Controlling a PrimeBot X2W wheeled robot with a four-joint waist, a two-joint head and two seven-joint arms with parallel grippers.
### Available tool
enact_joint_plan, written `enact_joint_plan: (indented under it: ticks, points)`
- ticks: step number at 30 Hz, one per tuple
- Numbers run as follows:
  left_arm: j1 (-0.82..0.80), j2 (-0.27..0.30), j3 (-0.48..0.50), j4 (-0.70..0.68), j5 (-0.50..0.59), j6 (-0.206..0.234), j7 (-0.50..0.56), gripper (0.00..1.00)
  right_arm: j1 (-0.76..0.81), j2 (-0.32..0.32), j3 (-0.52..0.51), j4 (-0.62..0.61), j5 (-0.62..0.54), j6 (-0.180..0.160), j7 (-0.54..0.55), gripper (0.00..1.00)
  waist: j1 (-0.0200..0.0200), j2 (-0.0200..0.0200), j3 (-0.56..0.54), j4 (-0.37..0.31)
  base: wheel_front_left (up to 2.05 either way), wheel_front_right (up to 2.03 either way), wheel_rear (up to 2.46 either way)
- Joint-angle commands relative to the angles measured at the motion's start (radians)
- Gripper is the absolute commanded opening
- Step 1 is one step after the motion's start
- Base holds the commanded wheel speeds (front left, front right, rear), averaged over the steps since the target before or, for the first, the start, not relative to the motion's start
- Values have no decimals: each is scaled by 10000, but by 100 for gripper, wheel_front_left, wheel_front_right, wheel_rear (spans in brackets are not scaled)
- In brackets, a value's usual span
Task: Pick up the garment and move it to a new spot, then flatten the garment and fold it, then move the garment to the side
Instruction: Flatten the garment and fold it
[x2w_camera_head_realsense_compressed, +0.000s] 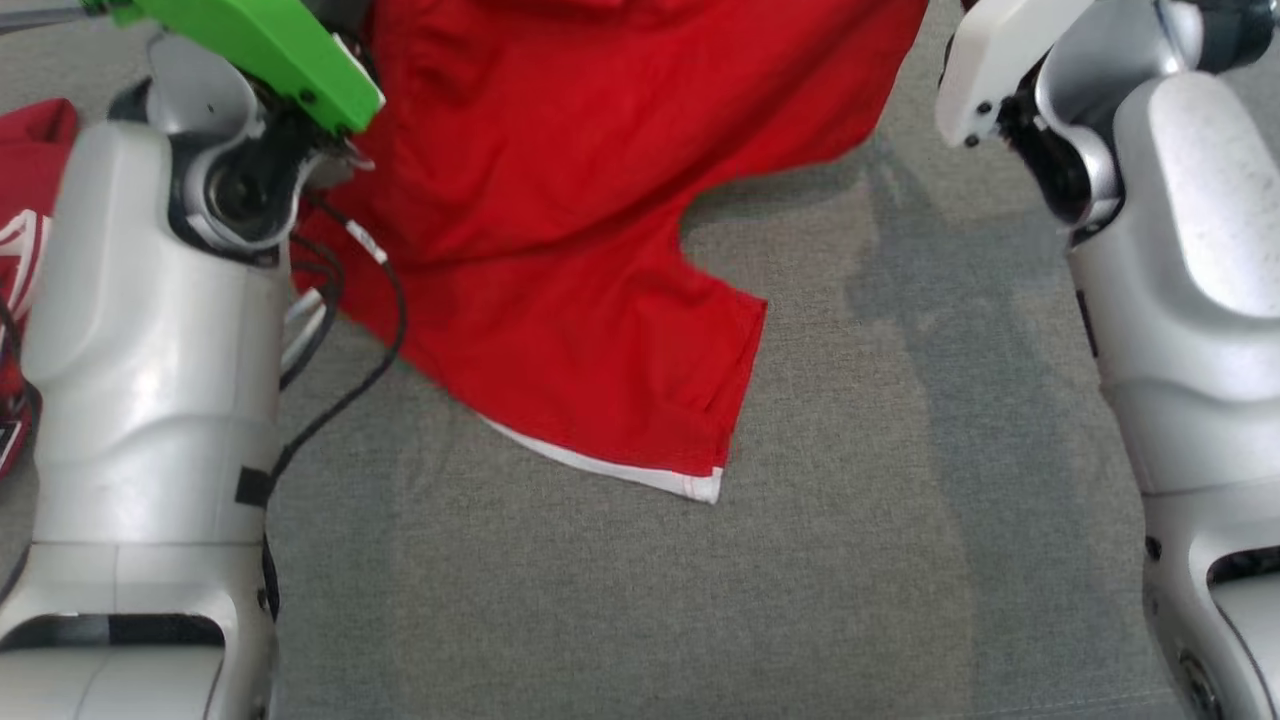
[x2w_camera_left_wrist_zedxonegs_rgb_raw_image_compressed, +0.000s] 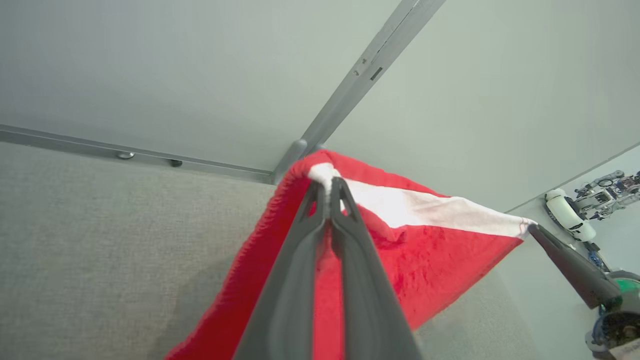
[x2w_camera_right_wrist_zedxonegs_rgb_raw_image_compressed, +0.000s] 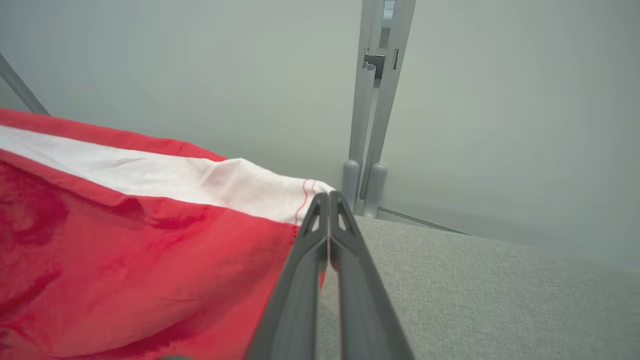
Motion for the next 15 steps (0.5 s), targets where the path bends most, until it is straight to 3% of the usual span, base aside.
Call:
enact_joint_plan:
  ticks: [1,7,15]
  points:
    - [-506,61,164,-201,-115,31,-2,0,-440,-116,54,-87,-89,0,-25,0,0,-1,704,-243,0,0,0]
    - [-2247,29,806,-1136,-689,315,-136,0,-2457,-521,260,10,-416,0,-468,0,0,-1,1639,-492,0,0,0]
    - [-3777,84,1291,-1847,-1246,68,-605,0,-4665,-739,469,731,-1567,-1,-1718,0,0,-1,2137,-765,0,0,0]
